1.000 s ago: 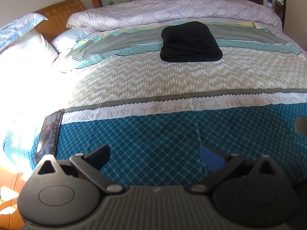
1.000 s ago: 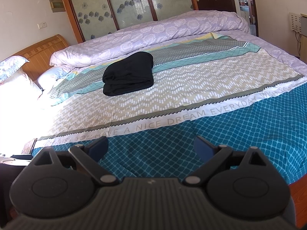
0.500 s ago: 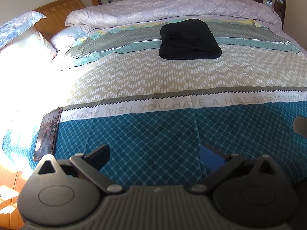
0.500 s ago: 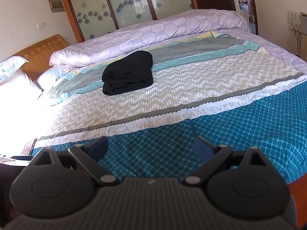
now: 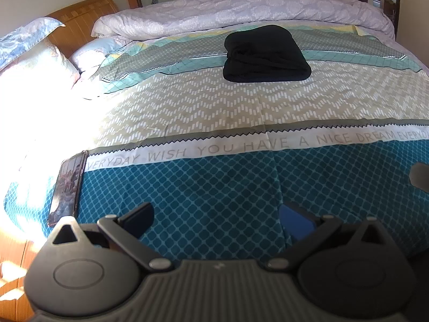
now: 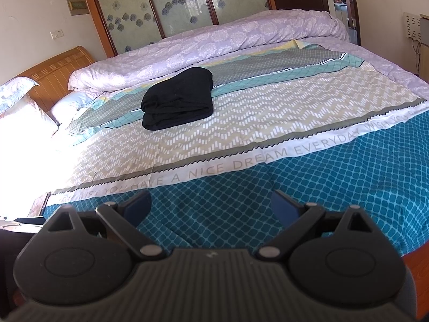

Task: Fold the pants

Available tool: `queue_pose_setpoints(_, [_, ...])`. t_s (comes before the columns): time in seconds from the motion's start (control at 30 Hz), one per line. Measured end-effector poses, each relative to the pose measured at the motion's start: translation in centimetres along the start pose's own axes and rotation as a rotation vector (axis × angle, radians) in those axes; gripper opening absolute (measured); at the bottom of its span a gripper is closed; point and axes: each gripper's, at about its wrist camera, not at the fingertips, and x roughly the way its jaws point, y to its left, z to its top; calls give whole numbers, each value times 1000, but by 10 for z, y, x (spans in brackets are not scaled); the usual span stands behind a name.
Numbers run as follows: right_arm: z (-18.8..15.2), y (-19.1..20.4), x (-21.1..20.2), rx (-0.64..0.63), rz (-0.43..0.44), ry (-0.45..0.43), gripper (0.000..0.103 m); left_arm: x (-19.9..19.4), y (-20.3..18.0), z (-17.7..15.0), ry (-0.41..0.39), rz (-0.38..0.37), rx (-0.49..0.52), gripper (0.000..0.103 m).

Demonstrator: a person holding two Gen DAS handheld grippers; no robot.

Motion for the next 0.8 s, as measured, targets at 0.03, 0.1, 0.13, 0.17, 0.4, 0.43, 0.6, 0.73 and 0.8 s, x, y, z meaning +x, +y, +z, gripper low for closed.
queue_pose_setpoints(0.03, [0, 0, 0, 0, 0, 0, 97, -1, 0, 0, -3, 2, 2, 103])
queue_pose_setpoints(0.1, [0, 0, 0, 1, 0, 0, 97, -1, 0, 0, -8, 1, 1, 103])
queue_pose_setpoints(0.13, [0, 0, 0, 1, 0, 0, 97, -2, 0, 1, -10, 0, 0, 103])
queue_pose_setpoints(0.17, [0, 0, 0, 1, 0, 1, 97, -2, 0, 1, -13, -1, 0, 103])
queue_pose_setpoints(0.4, [0, 0, 0, 0, 0, 0, 97, -4, -1, 1, -22, 3, 7, 103])
queue_pose_setpoints(0.43, [0, 0, 0, 0, 0, -1, 97, -4, 0, 2, -22, 4, 7, 103])
queue_pose_setpoints(0.6, [0, 0, 0, 0, 0, -1, 97, -4, 1, 3, -22, 4, 4, 103])
queue_pose_setpoints(0.73, [0, 0, 0, -2, 0, 0, 97, -3, 2, 8, -14, 7, 0, 103])
queue_pose_setpoints(0.8, [3, 1, 0, -6, 7, 2, 97, -5, 2, 14, -22, 10, -7, 103])
